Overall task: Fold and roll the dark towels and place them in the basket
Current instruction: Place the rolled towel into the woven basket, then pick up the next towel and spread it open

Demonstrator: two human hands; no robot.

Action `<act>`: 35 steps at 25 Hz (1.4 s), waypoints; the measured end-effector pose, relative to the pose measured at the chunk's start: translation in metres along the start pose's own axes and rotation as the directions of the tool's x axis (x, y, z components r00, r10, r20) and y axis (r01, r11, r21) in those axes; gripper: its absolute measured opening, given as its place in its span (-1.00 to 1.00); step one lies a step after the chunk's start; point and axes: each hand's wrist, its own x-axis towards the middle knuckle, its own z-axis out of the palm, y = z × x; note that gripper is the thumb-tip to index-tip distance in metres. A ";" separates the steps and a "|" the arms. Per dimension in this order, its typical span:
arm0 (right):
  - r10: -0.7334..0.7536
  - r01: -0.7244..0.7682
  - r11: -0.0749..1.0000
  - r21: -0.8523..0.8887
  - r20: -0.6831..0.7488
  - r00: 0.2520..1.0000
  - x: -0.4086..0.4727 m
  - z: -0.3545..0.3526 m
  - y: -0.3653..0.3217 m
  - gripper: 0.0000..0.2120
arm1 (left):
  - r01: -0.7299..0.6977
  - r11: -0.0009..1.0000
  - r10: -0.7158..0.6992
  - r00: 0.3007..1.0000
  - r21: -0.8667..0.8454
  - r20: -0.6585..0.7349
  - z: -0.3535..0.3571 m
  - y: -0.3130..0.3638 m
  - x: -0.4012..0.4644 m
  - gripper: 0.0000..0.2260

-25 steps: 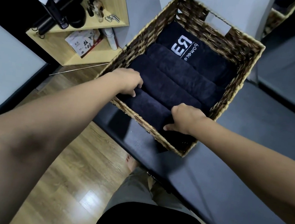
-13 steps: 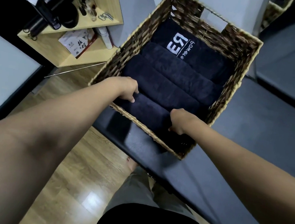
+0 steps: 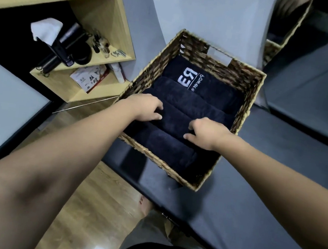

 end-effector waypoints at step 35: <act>0.821 -0.690 0.476 0.546 -0.557 0.125 -0.412 0.070 0.131 -0.36 | -0.702 0.565 0.819 0.412 0.434 -0.400 -0.077 0.460 -0.097 -0.43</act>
